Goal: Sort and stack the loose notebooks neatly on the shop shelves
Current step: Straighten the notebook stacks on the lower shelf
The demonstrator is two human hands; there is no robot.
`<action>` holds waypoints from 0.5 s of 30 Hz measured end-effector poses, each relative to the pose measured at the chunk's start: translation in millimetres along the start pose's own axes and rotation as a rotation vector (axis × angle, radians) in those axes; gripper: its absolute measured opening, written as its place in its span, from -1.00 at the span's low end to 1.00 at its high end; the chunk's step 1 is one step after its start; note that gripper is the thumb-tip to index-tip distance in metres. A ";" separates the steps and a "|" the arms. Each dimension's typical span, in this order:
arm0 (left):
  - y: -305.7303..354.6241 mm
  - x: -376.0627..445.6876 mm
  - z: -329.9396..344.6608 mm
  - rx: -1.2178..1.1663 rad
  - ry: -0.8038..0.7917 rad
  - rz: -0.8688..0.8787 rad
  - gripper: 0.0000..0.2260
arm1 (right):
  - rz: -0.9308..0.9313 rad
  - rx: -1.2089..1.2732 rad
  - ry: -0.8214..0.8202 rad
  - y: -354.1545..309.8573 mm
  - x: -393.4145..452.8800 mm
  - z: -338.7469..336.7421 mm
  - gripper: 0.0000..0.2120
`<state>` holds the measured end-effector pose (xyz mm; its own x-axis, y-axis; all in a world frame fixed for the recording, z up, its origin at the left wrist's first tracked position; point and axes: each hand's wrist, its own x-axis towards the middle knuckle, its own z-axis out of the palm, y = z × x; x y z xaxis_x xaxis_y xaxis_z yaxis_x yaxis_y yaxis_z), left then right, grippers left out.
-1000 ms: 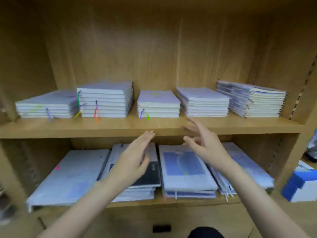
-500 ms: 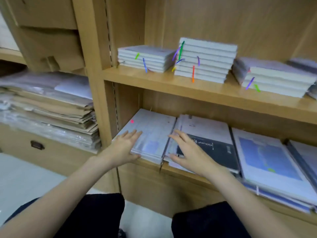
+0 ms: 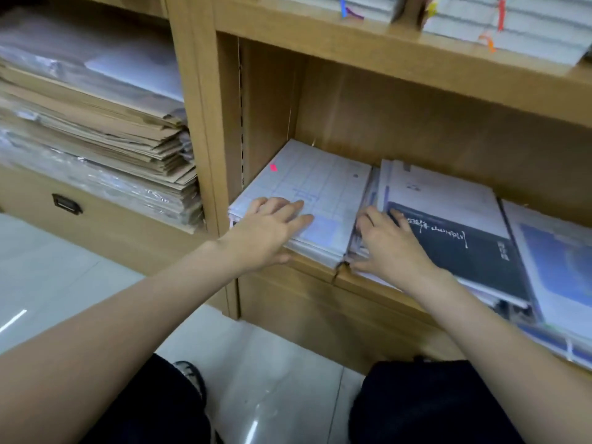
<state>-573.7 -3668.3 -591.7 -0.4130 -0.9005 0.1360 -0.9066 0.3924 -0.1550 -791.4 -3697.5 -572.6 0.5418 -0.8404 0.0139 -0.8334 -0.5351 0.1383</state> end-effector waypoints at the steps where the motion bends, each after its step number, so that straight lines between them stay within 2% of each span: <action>1: 6.2 5.8 2.0 0.021 -0.057 -0.003 -0.29 | -0.004 0.007 0.043 1.0 -1.1 3.2 -0.47; 5: 18.1 21.1 3.8 0.034 -0.046 -0.028 -0.29 | 0.017 0.099 0.126 9.7 -4.4 7.1 -0.60; 15: 2.9 26.4 -0.3 0.064 -0.052 -0.002 -0.32 | -0.060 0.047 0.111 15.7 -9.5 5.0 -0.61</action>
<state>-587.3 -3690.9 -588.2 -0.4044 -0.9106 0.0852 -0.8995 0.3791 -0.2170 -810.2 -3698.3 -575.5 0.5971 -0.7936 0.1165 -0.8021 -0.5895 0.0954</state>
